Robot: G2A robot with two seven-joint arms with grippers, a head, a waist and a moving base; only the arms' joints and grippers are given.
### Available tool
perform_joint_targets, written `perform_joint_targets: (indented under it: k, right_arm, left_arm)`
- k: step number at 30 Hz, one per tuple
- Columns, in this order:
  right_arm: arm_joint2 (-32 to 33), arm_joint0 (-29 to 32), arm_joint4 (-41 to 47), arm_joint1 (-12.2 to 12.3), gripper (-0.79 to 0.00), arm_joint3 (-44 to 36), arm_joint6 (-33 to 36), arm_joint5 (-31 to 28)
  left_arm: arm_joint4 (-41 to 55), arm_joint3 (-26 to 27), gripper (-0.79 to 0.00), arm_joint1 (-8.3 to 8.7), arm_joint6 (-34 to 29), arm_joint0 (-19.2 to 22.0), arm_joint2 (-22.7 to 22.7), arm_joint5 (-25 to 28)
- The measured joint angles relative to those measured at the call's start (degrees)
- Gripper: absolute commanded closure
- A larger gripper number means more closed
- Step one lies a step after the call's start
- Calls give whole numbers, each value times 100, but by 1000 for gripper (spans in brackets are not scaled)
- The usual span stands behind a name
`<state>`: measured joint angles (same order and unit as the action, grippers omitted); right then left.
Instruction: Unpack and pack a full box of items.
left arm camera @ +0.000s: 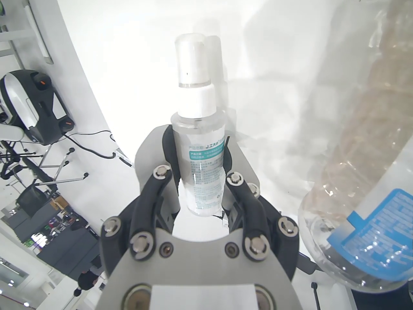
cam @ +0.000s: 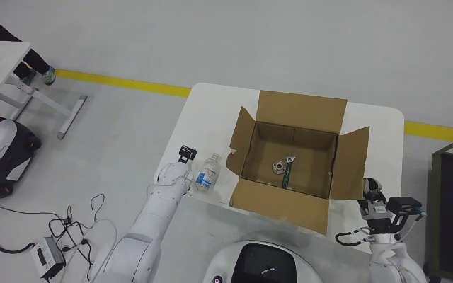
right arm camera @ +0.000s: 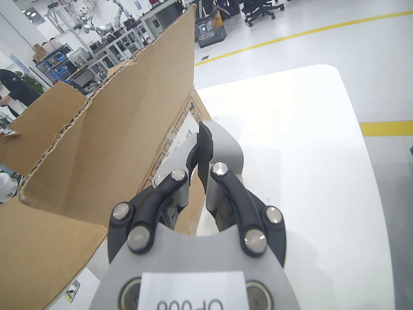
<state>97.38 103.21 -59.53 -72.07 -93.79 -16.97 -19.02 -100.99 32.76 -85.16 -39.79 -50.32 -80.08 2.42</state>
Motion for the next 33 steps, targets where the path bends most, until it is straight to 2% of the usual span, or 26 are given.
perform_joint_targets:
  k: [1, 2, 3, 9, 14, 17, 21, 22, 26, 30, 33]
  right_arm:
    - [0, 0, 0, 0, 0, 0, 0, 0]
    - [0, 0, 0, 0, 0, 0, 0, 0]
    - [0, 0, 0, 0, 0, 0, 0, 0]
    - [0, 0, 0, 0, 0, 0, 0, 0]
    - [0, 0, 0, 0, 0, 0, 0, 0]
    - [0, 0, 0, 0, 0, 0, 0, 0]
    - [0, 0, 0, 0, 0, 0, 0, 0]
    - [0, 0, 0, 0, 0, 0, 0, 0]
    - [0, 0, 0, 0, 0, 0, 0, 0]
    - [0, 0, 0, 0, 0, 0, 0, 0]
    - [0, 0, 0, 0, 0, 0, 0, 0]
  left_arm:
    - [10, -26, -246, -1, 4, 20, 9, -7]
    - [19, -56, -483, -3, 10, 44, 23, -10]
    - [24, -77, -785, -3, 11, 60, 34, -10]
    - [48, -134, -785, 5, -13, 139, 82, -22]
    - [-186, 12, -785, 32, -67, 94, 186, -86]
    - [-168, 207, -785, 72, -99, 14, 131, -58]
    - [-148, 785, -785, 174, -176, -219, -53, 24]
    - [-150, 993, -785, 203, -210, -309, -112, 63]
    - [-218, 2371, -785, 367, -400, -969, -492, 354]
    - [11, 4507, -785, 524, -642, -2046, -1092, 1014]
    - [507, 5888, -785, 582, -677, -2728, -1572, 1345]
